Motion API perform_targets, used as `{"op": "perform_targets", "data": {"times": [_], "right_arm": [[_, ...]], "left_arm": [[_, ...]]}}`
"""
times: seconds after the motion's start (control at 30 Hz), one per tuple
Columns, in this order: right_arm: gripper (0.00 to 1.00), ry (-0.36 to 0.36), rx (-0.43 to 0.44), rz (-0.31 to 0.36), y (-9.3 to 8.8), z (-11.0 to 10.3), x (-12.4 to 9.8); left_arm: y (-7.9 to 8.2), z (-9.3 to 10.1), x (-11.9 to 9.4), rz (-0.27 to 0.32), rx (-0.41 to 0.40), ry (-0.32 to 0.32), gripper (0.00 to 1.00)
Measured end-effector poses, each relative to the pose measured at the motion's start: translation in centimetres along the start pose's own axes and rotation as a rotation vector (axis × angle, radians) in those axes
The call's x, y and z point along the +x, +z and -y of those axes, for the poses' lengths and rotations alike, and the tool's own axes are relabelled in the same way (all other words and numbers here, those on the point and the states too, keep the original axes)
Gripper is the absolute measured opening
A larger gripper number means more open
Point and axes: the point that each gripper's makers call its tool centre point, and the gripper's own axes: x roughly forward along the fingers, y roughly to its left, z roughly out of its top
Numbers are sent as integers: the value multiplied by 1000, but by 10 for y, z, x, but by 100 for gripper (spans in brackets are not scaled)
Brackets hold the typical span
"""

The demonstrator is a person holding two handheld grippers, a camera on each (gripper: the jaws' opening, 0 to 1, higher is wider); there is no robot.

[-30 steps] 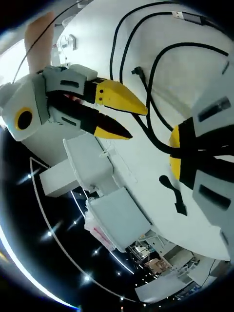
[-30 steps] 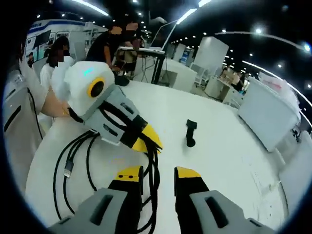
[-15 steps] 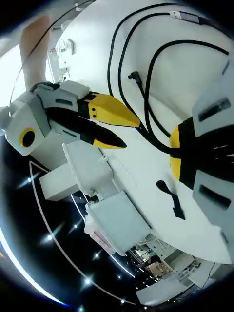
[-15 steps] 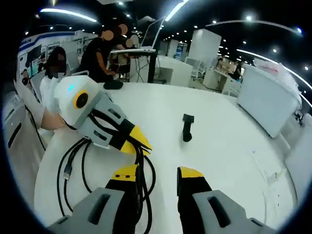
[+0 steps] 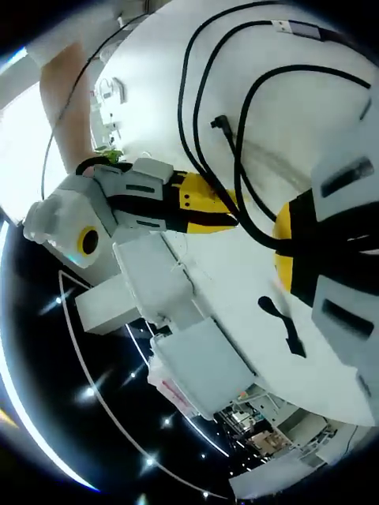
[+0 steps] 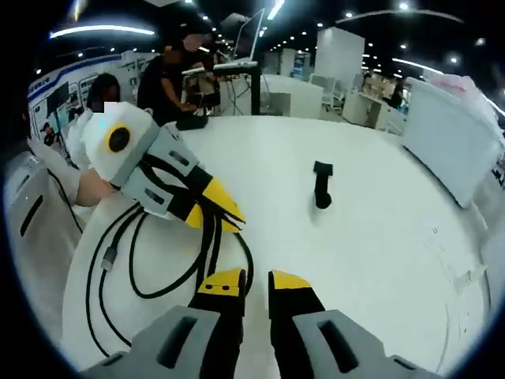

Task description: Coil the Type-C to USB data cable on the desktop and secure it with Velcro straps.

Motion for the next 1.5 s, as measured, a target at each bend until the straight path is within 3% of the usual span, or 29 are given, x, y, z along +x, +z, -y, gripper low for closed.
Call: {"op": "perform_targets", "data": {"times": [0.17, 0.47, 0.67, 0.77, 0.83, 1.0, 1.17, 1.3, 1.5], "right_arm": [[11, 48, -25, 9, 5, -8, 12], [6, 90, -21, -44, 1, -14, 17], [1, 113, -110, -104, 1, -19, 17], [1, 82, -162, -130, 1, -14, 15], [1, 67, -168, -103, 7, -10, 10], [1, 22, -226, -98, 16, -6, -2], [1, -9, -255, -91, 23, -2, -4], [1, 0, -285, -78, 30, -10, -5], [1, 9, -336, -61, 42, -22, -7]], "left_arm": [[-4, 7, -1, -10, 5, -29, 4], [0, 9, -3, 9, 3, -37, 4], [0, 11, -3, 8, 1, -46, 4], [-6, 14, 0, -13, -4, -48, 5], [-9, 14, 1, -29, 14, -41, 5], [0, 7, 2, 13, -28, -27, 7], [0, 8, 3, 12, -1, -15, 9], [-12, 4, 6, -45, 54, 12, 17], [-8, 1, 2, -33, 51, 15, 8]]}}
